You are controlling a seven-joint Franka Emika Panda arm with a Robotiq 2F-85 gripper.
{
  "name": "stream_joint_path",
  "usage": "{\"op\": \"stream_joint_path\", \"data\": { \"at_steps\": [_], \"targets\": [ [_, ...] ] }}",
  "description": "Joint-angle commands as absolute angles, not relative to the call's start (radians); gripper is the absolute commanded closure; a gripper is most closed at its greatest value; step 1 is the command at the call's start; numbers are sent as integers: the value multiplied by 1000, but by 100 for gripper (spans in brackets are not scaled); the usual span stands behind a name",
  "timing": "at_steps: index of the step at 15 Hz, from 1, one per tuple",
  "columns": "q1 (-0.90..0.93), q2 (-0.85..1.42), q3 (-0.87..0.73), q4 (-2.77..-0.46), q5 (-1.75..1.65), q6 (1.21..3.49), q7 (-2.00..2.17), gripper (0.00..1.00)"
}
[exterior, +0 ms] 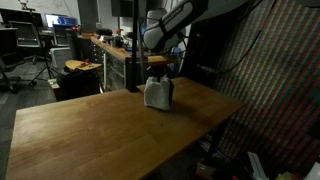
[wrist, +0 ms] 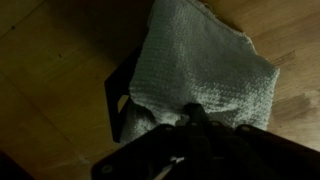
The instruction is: Stuff the towel into the box
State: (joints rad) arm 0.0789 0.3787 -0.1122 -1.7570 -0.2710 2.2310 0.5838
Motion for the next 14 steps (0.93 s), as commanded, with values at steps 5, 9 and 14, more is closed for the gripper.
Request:
{"op": "stream_joint_path", "data": {
  "at_steps": [5, 9, 14],
  "targets": [
    [94, 499, -127, -1738, -273, 2232, 612, 100],
    [94, 513, -129, -1711, -267, 2230, 609, 100],
    [96, 447, -123, -1710, -259, 2210, 596, 60]
  ]
}}
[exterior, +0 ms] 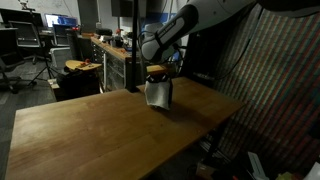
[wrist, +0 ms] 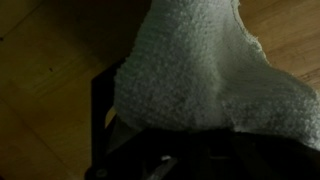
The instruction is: Stuff the towel into the box
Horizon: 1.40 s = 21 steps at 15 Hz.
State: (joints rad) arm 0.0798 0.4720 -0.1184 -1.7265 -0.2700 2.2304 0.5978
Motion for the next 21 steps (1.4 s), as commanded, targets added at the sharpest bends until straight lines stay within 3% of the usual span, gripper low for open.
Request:
{"op": "stream_joint_path", "data": {
  "at_steps": [1, 8, 14, 21],
  "targets": [
    [101, 431, -124, -1712, -266, 2212, 598, 52],
    [124, 275, -113, -1747, -300, 2128, 579, 1],
    [111, 185, -49, -1829, -268, 1858, 446, 0],
    [74, 166, -21, -1977, -84, 2000, 419, 0]
  ]
}}
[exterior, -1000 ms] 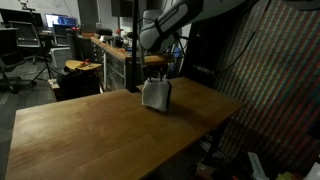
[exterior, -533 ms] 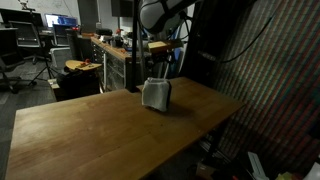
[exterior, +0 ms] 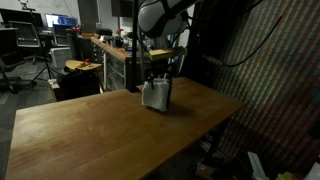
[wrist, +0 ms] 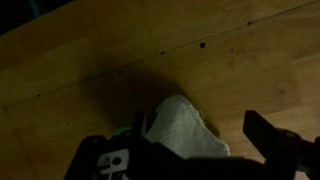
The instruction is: Stuff the towel into the box
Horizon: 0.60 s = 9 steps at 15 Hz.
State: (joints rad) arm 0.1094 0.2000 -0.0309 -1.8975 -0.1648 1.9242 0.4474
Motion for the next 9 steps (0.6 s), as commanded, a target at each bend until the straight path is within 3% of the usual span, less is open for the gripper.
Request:
{"op": "stream_joint_path", "data": {
  "at_steps": [1, 9],
  "targets": [
    [63, 165, -26, -2001, -53, 2022, 414, 0],
    [-9, 191, -43, -2170, 93, 2383, 355, 0]
  ]
}}
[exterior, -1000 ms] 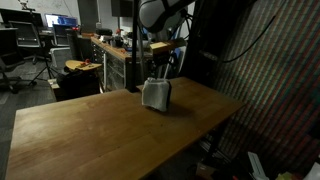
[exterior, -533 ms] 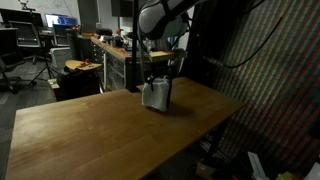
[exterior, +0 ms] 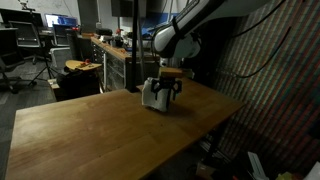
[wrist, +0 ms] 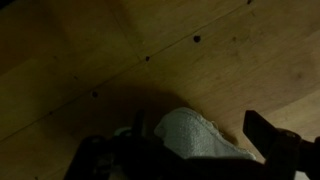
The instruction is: Stuff the towel into the box
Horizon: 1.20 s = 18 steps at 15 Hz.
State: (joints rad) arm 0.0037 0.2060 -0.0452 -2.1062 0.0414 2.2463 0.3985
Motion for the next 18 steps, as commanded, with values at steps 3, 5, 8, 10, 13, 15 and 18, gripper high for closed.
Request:
{"op": "stream_joint_path", "data": {
  "at_steps": [3, 5, 8, 10, 13, 15, 18],
  "targets": [
    [-7, 210, -32, -2213, 125, 2538, 325, 0],
    [-5, 226, -24, -2228, 144, 2618, 310, 0],
    [-5, 238, -14, -2245, 167, 2699, 294, 34],
    [-5, 236, -14, -2254, 170, 2729, 291, 49],
    [-5, 237, -20, -2260, 161, 2763, 289, 72],
    [-4, 236, -26, -2263, 151, 2780, 292, 87],
    [-3, 223, -34, -2266, 146, 2775, 295, 100]
  ]
}}
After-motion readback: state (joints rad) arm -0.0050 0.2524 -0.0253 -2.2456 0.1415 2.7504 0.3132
